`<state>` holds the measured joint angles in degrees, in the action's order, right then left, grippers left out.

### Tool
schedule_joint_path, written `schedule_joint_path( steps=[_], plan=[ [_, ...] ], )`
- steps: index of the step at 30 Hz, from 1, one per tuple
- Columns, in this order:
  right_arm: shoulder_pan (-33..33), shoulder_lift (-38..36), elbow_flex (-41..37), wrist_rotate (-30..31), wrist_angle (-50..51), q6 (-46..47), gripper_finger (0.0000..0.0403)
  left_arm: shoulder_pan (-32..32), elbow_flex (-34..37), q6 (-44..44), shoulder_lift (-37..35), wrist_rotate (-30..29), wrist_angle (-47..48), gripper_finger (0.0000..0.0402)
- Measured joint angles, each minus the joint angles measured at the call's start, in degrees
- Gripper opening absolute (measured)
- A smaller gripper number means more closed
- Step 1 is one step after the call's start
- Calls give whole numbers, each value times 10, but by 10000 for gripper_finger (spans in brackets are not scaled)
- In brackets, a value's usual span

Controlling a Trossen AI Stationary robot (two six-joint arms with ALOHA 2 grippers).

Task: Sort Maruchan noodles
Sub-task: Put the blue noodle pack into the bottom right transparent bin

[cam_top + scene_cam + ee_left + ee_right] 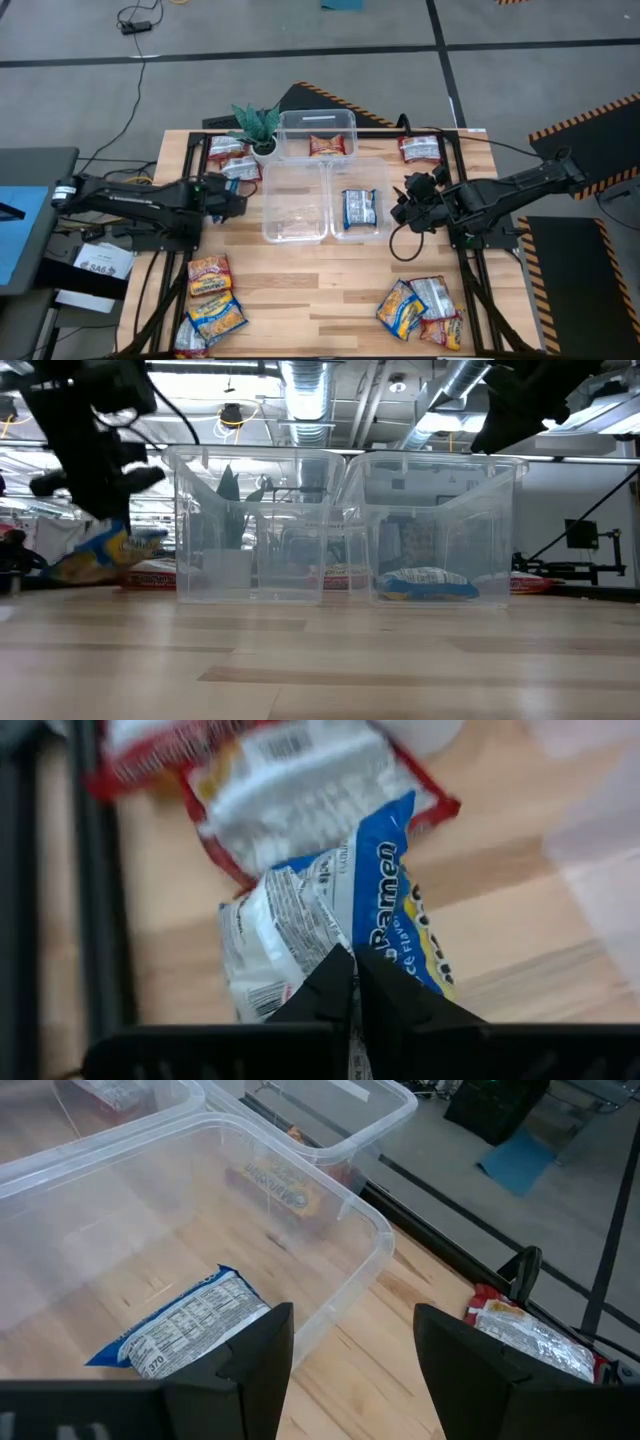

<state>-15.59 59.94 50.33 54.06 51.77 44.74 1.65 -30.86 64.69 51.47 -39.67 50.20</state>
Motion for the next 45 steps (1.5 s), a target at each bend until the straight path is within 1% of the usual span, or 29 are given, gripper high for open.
schedule_joint_path(
  steps=[7,10,13,15,18,21,23,25,27,30,37,41,45],
  plan=[
    [0,0,0,-1,-1,0,227,-36,-98,-5,-28,-46,122,0],
    [0,0,0,-2,-1,0,227,-53,-133,-7,-29,-72,145,0],
    [0,0,0,-2,-1,0,227,-67,-164,-37,-29,-95,144,0],
    [0,0,0,-2,-3,0,227,-77,-182,-67,-29,-111,123,0],
    [0,0,0,-2,-9,0,227,-93,-203,-146,-28,-131,58,0],
    [-1,0,0,-2,-14,0,227,-107,-215,-252,-26,-148,-43,0],
    [-1,0,0,-2,-14,-1,227,-111,-215,-339,-26,-145,-125,0],
    [-1,0,0,-2,-14,-1,227,-111,-216,-418,-20,-129,-213,0],
    [-1,0,0,-2,-19,0,227,-108,-216,-492,-12,-98,-292,0],
    [0,0,0,-1,-43,-2,227,-97,-216,-571,18,-41,-399,0],
    [-5,-7,0,0,-140,-68,228,-52,-216,-647,140,90,-547,0],
    [-5,-30,1,27,-179,-90,228,-20,-216,-680,222,136,-643,0],
    [-5,-62,1,46,-198,-108,228,6,-216,-708,298,204,-757,0]
  ],
)
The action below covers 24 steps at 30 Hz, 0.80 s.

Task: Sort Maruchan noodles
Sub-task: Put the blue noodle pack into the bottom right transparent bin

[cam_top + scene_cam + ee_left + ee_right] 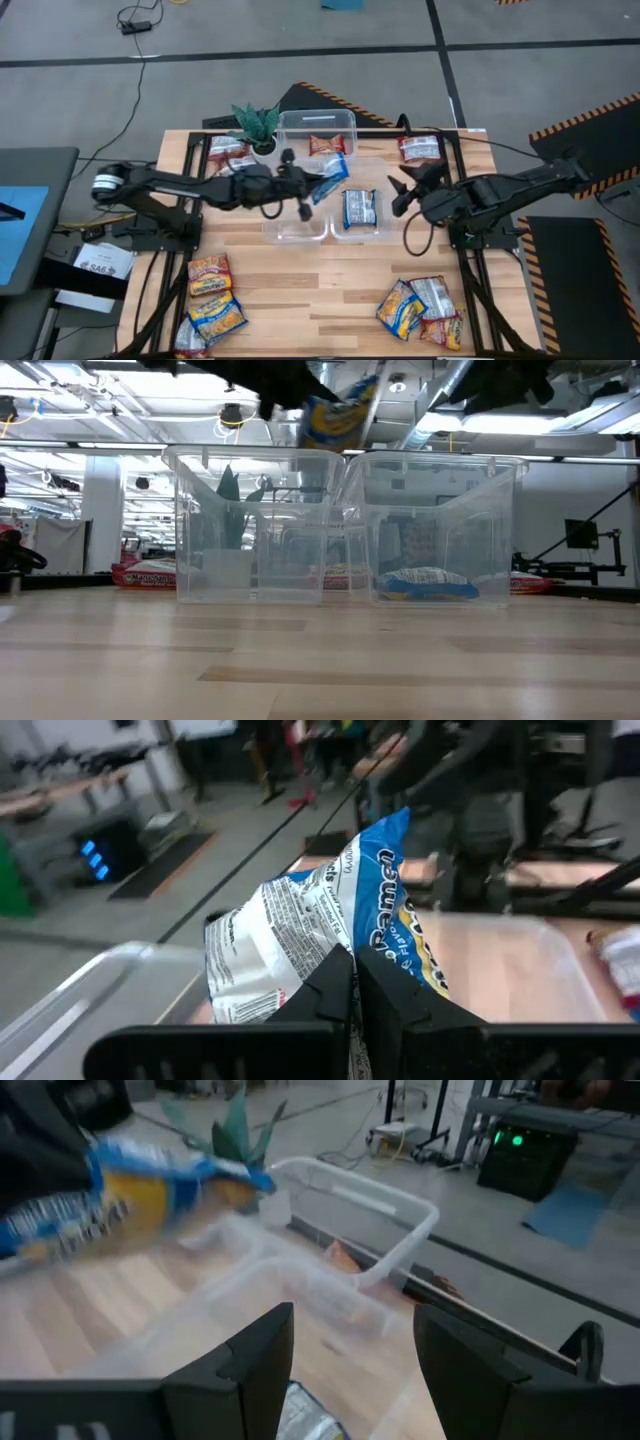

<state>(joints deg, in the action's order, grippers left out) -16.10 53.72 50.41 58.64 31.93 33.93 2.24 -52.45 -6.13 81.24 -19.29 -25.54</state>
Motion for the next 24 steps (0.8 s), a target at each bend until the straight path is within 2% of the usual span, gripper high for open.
schedule_joint_path(
  steps=[6,11,16,24],
  plan=[
    [0,-33,0,1,-13,-13,228,28,-1,-25,83,102,-152,0],
    [0,-35,0,1,-12,-14,228,46,-36,-18,132,162,-167,0],
    [0,-28,0,0,-11,-14,228,50,-86,-25,183,193,-165,0],
    [0,-27,0,0,-10,-14,228,49,-120,-44,221,190,-149,0]
  ],
)
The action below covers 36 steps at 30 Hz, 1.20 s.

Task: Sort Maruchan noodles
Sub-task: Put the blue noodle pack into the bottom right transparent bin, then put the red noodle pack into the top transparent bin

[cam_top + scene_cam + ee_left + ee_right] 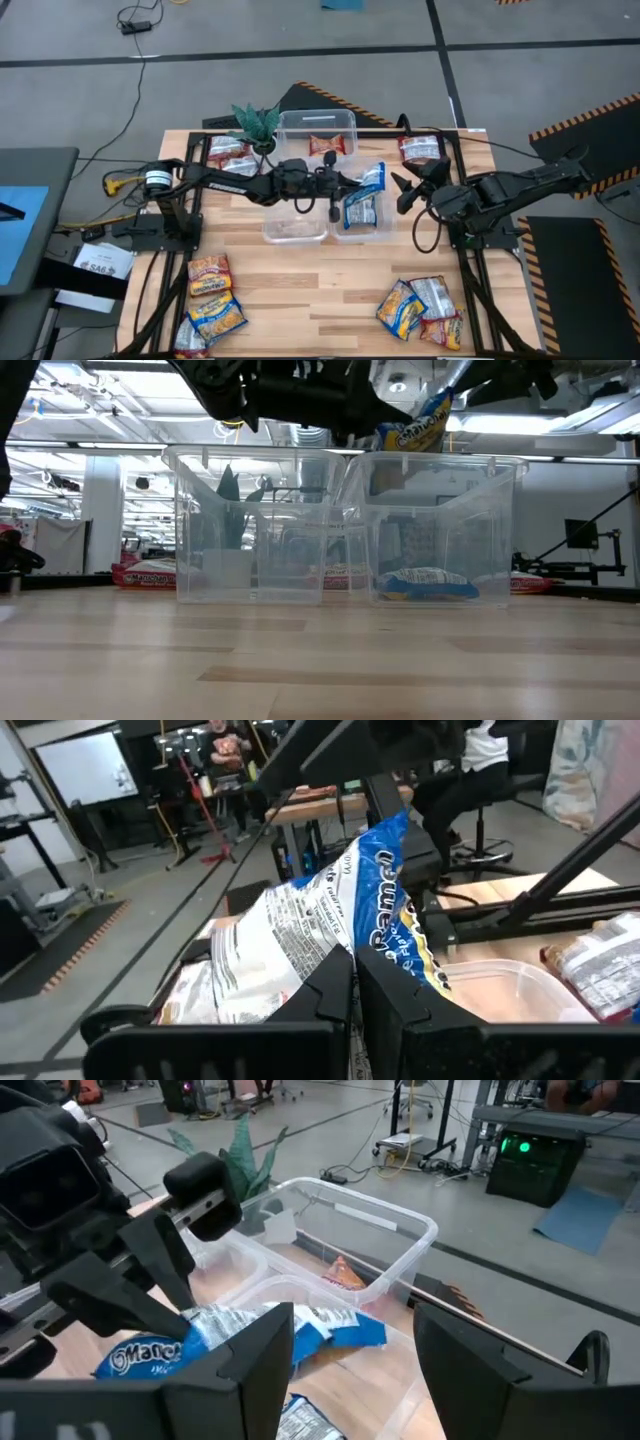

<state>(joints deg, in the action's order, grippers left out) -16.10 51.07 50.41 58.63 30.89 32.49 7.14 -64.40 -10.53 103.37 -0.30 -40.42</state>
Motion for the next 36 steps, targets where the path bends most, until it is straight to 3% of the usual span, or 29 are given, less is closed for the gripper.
schedule_joint_path(
  steps=[9,22,27,36],
  plan=[
    [0,0,0,0,0,0,228,1,-1,21,-2,-3,14,12],
    [0,0,0,-1,0,0,228,1,-1,24,-6,-3,41,133],
    [0,0,0,-2,2,0,228,1,-1,20,-65,-13,115,160],
    [0,0,0,-15,22,0,228,-4,0,68,-238,-36,365,161]
  ],
)
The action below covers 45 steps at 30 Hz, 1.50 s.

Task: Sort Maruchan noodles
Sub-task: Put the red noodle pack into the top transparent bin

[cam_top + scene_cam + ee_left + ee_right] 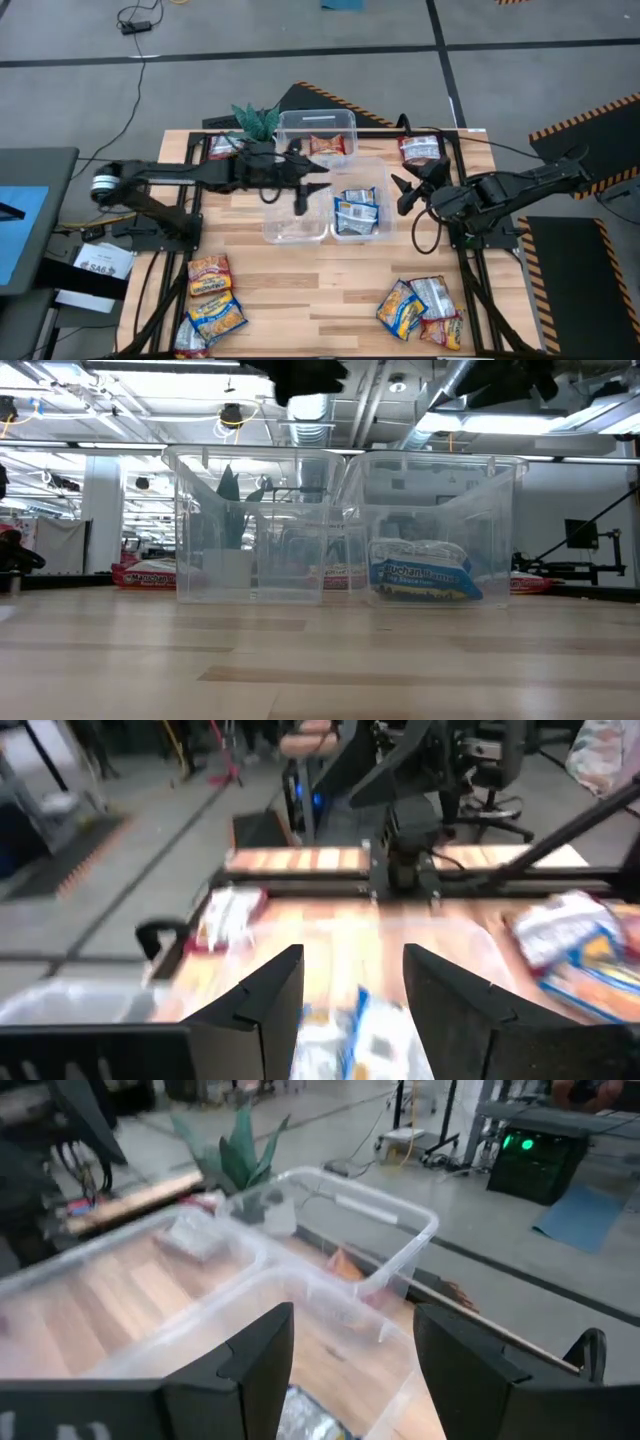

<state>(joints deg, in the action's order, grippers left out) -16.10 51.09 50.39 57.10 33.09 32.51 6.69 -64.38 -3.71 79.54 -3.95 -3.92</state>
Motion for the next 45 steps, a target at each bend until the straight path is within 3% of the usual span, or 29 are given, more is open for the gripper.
schedule_joint_path(
  steps=[6,14,20,26,30,36,45],
  plan=[
    [0,0,0,-20,55,35,228,-45,105,29,-103,-2,13,160],
    [0,0,-3,-34,164,124,228,-114,369,78,-253,-99,-194,160],
    [-6,0,-54,-52,165,137,228,-125,488,74,-386,-119,-300,160],
    [-45,-5,-110,-57,164,191,228,-126,530,71,-487,-103,-290,160],
    [-83,-5,-133,-17,158,231,228,-126,534,65,-522,-87,-262,160],
    [-126,-5,-153,72,158,283,228,-126,535,65,-530,-87,-236,160],
    [-107,-21,-153,73,156,311,228,-126,535,65,-529,-87,-237,160]
  ],
)
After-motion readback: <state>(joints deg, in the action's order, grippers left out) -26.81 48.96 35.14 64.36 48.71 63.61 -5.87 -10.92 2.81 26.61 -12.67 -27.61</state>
